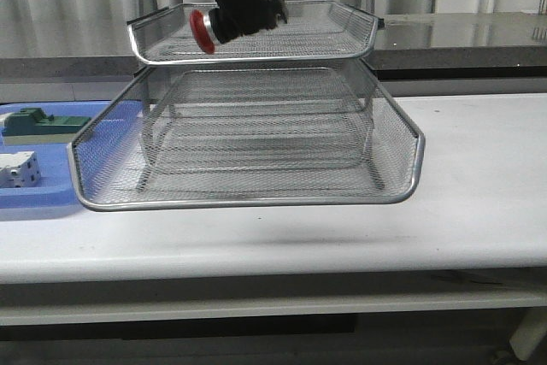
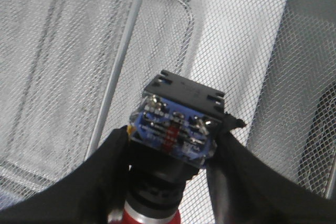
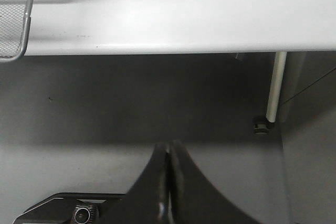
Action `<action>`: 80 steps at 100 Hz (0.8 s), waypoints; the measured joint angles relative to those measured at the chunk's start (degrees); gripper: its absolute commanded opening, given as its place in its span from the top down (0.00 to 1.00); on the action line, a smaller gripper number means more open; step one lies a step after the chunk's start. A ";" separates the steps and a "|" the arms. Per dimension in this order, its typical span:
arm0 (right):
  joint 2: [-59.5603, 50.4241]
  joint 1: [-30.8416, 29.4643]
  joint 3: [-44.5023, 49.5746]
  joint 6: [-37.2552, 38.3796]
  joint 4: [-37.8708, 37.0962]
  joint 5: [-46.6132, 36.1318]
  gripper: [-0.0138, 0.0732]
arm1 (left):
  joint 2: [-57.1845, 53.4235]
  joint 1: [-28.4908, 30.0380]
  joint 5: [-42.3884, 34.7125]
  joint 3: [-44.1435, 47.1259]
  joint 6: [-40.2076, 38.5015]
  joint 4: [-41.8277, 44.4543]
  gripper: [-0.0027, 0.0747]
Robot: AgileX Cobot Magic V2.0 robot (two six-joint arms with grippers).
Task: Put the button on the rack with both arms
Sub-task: 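Lift the red button and carry it over the pulled-out mesh tray, then lower the button into the mesh tray, open the left gripper, withdraw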
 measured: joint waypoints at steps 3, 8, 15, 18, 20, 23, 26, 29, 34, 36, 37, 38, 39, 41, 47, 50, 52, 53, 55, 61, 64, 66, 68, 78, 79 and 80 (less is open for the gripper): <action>0.00 0.00 0.00 0.00 0.00 0.00 0.92 | 0.49 -0.28 -0.02 0.00 0.00 0.00 0.99; 0.00 0.00 0.00 0.00 0.00 0.00 0.92 | 1.33 -0.68 -0.13 0.00 0.00 0.00 0.99; 0.00 0.00 0.00 0.00 0.00 0.00 0.92 | 2.43 -1.15 -0.25 0.00 0.00 0.00 0.99; 0.00 0.00 0.00 0.00 0.00 0.00 0.92 | 2.78 -1.25 -0.36 0.00 0.00 0.00 0.99; 0.00 0.00 0.00 -0.18 0.00 0.00 0.92 | 2.96 -1.25 -0.36 0.00 0.00 0.00 0.99; 0.00 0.00 0.00 -0.18 0.00 0.00 0.92 | 3.48 -1.25 -0.36 0.00 0.00 -0.05 0.99; 0.00 0.00 0.00 -0.18 0.00 0.00 0.92 | 3.78 -1.25 -0.36 0.00 0.00 -0.27 0.99; 0.00 0.00 0.00 -0.18 0.00 0.00 0.92 | 4.09 -1.25 -0.36 0.00 0.00 -0.21 0.99; 0.00 0.00 0.00 -0.18 0.00 0.00 0.92 | 4.66 -1.25 -0.25 0.00 0.00 -0.21 0.99; 0.00 0.00 0.00 -0.18 0.00 0.00 0.92 | 4.93 -1.25 -0.12 0.00 0.00 -0.21 0.99; 0.00 0.00 0.00 -0.18 0.00 0.00 0.92 | 5.08 -1.25 -0.02 0.00 0.00 -0.21 0.99; 0.00 0.00 0.00 -0.18 0.00 0.00 0.92 | 5.11 -1.25 0.12 0.00 0.00 -0.21 0.99; 0.00 0.00 -0.03 -0.18 0.00 0.00 0.92 | 5.35 -1.25 0.14 0.00 0.00 -0.21 0.99; 0.00 0.00 -0.03 -0.18 0.00 0.00 0.92 | 5.47 -1.25 0.39 0.00 0.00 -0.21 0.99; 0.00 0.00 -0.12 -0.18 0.00 0.00 0.92 | 6.09 -1.25 0.83 0.00 0.00 -0.30 0.99; 0.00 0.00 -0.12 -0.18 0.00 0.00 0.92 | 6.26 -1.25 0.94 0.00 0.00 -0.30 0.99; 0.00 0.00 -0.12 -0.18 0.00 0.00 0.92 | 6.37 -1.25 1.09 0.00 0.00 -0.30 0.99; 0.00 0.00 -0.12 -0.18 0.00 0.00 0.92 | 6.48 -1.25 1.09 0.00 0.00 -0.30 0.99; 0.00 0.00 -0.12 -0.18 0.00 0.00 0.92 | 6.53 -1.25 1.21 0.00 0.00 -0.30 0.99; 0.00 0.00 -0.12 -0.18 0.00 0.00 0.92 | 6.67 -1.25 1.43 0.00 0.00 -0.30 0.99; 0.00 0.00 -0.12 -0.18 0.00 0.00 0.92 | 6.67 -1.25 1.58 0.00 0.00 -0.30 0.99; 0.00 0.00 -0.12 -0.18 0.00 0.00 0.92 | 6.71 -1.25 1.73 0.00 0.00 -0.30 0.99; 0.00 0.00 -0.12 -0.18 0.00 0.00 0.92 | 6.71 -1.25 1.84 0.00 0.00 -0.30 0.99; 0.00 0.00 -0.12 -0.18 0.00 0.00 0.92 | 6.71 -1.25 1.96 0.00 0.00 -0.34 0.96; 0.00 0.00 -0.12 -0.18 0.00 0.00 0.92 | 6.71 -1.25 1.96 0.00 0.00 -0.34 0.95; 0.00 0.00 -0.12 -0.18 0.00 0.00 0.92 | 6.71 -1.25 1.96 0.00 0.00 -0.34 0.93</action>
